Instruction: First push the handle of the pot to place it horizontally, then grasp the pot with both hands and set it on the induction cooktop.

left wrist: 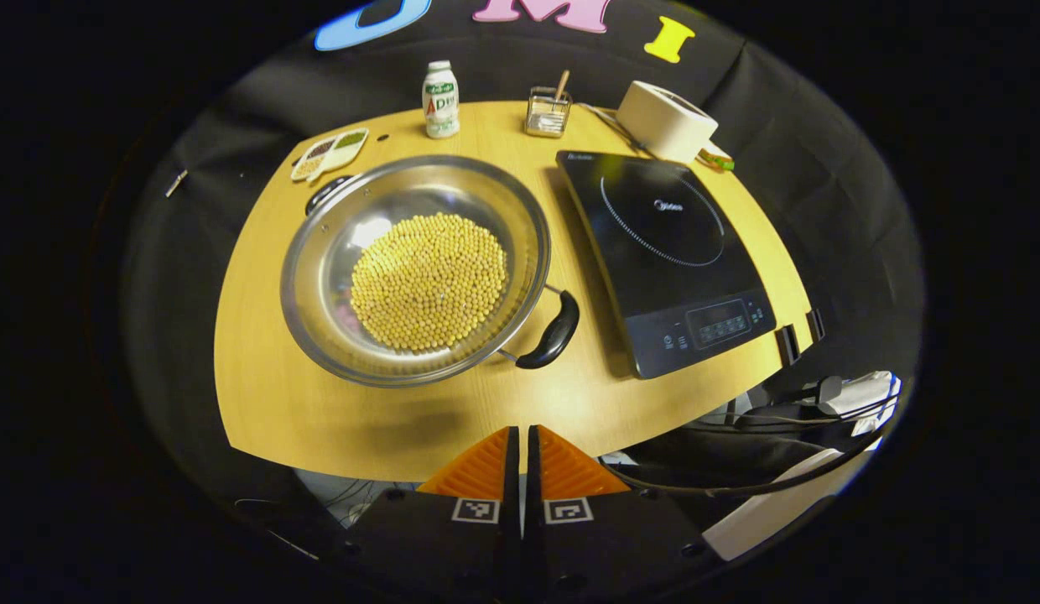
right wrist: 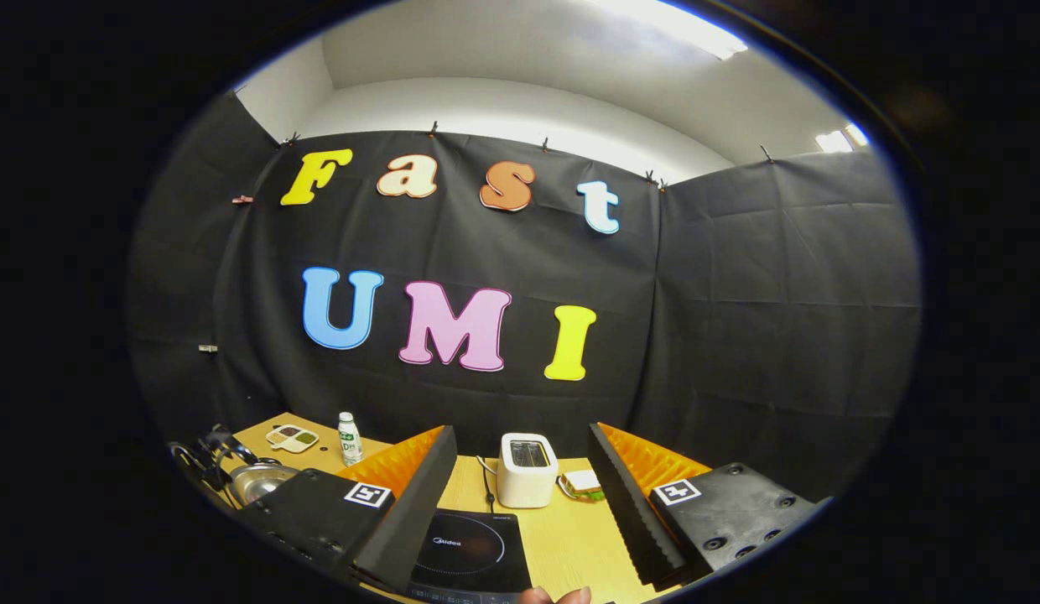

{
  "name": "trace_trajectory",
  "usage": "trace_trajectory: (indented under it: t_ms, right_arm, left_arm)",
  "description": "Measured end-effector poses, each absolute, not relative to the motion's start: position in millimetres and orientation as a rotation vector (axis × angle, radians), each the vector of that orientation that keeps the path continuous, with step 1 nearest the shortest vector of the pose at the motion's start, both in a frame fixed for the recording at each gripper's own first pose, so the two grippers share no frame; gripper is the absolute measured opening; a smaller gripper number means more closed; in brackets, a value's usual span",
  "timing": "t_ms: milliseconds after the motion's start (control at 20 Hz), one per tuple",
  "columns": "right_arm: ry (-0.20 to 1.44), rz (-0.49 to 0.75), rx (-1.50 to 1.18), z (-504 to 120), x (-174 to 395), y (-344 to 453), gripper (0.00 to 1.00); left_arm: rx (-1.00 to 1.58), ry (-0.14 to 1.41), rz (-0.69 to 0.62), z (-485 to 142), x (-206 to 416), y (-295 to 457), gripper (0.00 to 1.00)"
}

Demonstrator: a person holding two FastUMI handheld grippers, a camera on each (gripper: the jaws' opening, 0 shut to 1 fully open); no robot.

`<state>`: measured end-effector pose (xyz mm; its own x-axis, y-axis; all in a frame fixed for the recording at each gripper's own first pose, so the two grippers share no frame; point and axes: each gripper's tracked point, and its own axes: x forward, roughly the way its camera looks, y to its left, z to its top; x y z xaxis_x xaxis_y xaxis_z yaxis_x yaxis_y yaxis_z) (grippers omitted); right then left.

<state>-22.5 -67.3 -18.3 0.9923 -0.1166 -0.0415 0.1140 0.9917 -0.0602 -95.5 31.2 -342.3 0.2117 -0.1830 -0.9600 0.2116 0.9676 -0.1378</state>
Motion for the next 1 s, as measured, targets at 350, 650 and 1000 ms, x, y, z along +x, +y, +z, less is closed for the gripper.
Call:
trace_trajectory:
  t_ms: [350, 650, 1000]
  right_arm:
    - [0.060, -0.150, -0.063, -25.3, -21.0, -85.6, 0.97]
    - [0.065, -0.167, -0.081, -31.2, -13.9, -99.3, 0.97]
    - [0.082, -0.163, -0.085, -42.7, 5.4, -107.8, 0.97]
  left_arm:
    - [0.064, 1.368, -0.226, -378.7, -64.6, 37.0, 0.06]
    - [0.111, 1.374, -0.212, -387.1, -50.8, 32.5, 0.05]
    - [0.104, 1.373, -0.205, -388.4, -29.4, 14.5, 0.05]
